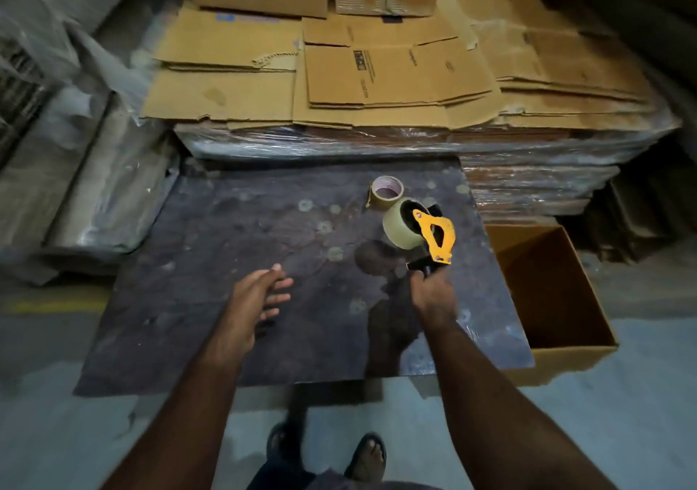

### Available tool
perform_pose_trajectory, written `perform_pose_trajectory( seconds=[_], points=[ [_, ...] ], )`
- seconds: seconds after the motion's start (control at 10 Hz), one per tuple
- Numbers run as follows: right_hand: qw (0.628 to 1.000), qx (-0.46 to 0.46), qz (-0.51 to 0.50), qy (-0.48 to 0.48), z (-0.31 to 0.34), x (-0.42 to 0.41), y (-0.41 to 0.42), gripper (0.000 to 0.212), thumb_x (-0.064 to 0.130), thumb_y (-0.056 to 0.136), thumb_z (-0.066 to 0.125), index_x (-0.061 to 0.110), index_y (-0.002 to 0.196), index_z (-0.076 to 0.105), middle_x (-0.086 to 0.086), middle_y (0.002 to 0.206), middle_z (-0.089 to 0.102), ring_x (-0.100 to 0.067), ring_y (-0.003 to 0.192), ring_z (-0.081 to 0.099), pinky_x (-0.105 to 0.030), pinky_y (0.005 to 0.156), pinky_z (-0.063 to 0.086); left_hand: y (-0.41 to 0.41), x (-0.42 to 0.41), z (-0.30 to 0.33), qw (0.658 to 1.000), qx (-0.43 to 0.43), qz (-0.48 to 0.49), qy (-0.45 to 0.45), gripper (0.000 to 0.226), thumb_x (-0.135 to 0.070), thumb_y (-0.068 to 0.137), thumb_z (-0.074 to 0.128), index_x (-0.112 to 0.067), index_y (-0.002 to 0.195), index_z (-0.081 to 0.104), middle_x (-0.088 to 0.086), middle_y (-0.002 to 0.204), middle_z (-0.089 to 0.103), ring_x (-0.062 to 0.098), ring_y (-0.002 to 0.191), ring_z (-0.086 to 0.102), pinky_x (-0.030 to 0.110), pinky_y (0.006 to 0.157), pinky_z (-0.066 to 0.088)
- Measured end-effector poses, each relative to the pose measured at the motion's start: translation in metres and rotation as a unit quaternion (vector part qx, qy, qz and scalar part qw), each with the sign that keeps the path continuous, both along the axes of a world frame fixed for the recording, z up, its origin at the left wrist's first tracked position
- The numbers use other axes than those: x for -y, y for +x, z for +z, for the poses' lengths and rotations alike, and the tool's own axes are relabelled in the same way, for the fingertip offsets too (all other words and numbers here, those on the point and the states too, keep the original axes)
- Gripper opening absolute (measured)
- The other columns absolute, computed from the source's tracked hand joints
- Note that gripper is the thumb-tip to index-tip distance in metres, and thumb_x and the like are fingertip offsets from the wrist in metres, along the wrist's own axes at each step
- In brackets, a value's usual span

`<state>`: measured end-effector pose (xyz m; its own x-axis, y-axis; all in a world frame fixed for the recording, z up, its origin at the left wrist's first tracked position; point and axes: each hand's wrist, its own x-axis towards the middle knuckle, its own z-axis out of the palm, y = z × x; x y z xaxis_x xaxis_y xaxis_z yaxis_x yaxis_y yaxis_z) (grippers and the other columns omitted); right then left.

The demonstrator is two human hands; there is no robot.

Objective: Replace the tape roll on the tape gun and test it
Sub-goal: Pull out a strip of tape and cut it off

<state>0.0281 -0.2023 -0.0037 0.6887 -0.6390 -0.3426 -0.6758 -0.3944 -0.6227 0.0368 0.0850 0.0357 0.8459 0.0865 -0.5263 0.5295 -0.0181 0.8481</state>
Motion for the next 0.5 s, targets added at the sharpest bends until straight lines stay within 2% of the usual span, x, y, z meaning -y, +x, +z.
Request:
perform_pose_trajectory(
  seconds=[0.1, 0.2, 0.3, 0.4, 0.5],
  points=[
    [0.998, -0.028, -0.003, -0.064, -0.015, 0.000, 0.012, 0.052, 0.031, 0.086, 0.058, 0.000, 0.126, 0.045, -0.028, 0.129, 0.059, -0.045, 0.121, 0.057, -0.052, 0.098, 0.049, 0.003, 0.005, -0.013, 1.000, -0.011, -0.024, 0.011, 0.022, -0.031, 0.104, 0.049, -0.017, 0.101, 0.066, 0.001, 0.107, 0.075, 0.014, 0.084, 0.068, 0.027, 0.065, 0.044],
    [0.991, -0.087, 0.021, -0.102, -0.029, 0.003, 0.020, 0.059, 0.028, 0.086, 0.066, 0.001, 0.132, 0.041, -0.023, 0.137, 0.054, -0.040, 0.131, 0.050, -0.053, 0.104, 0.044, 0.010, 0.018, -0.020, 0.998, -0.017, -0.055, 0.020, 0.020, -0.021, 0.103, 0.047, -0.016, 0.101, 0.066, 0.004, 0.110, 0.074, 0.016, 0.088, 0.069, 0.032, 0.076, 0.046],
    [0.987, -0.116, 0.037, -0.108, -0.041, 0.003, 0.028, 0.057, 0.024, 0.088, 0.065, 0.003, 0.133, 0.038, -0.022, 0.139, 0.051, -0.038, 0.133, 0.047, -0.053, 0.107, 0.041, 0.019, 0.030, -0.024, 0.996, -0.011, -0.086, 0.030, 0.019, -0.019, 0.102, 0.048, -0.017, 0.099, 0.067, 0.003, 0.110, 0.075, 0.015, 0.085, 0.068, 0.031, 0.074, 0.045],
    [0.989, -0.112, 0.042, -0.083, -0.057, 0.004, 0.033, 0.055, 0.026, 0.091, 0.063, 0.003, 0.134, 0.038, -0.024, 0.141, 0.049, -0.040, 0.136, 0.043, -0.055, 0.108, 0.038, 0.030, 0.040, -0.029, 0.992, -0.004, -0.119, 0.049, 0.021, -0.021, 0.102, 0.051, -0.010, 0.107, 0.068, 0.001, 0.107, 0.075, 0.019, 0.090, 0.068, 0.033, 0.079, 0.046],
    [0.988, -0.104, 0.047, -0.106, -0.056, -0.003, 0.031, 0.054, 0.032, 0.092, 0.061, 0.003, 0.132, 0.040, -0.022, 0.141, 0.048, -0.038, 0.136, 0.042, -0.056, 0.107, 0.033, 0.033, 0.045, -0.034, 0.984, 0.037, -0.128, 0.122, 0.021, -0.022, 0.099, 0.057, -0.009, 0.110, 0.069, 0.007, 0.111, 0.074, 0.024, 0.096, 0.068, 0.030, 0.078, 0.048]
  ],
)
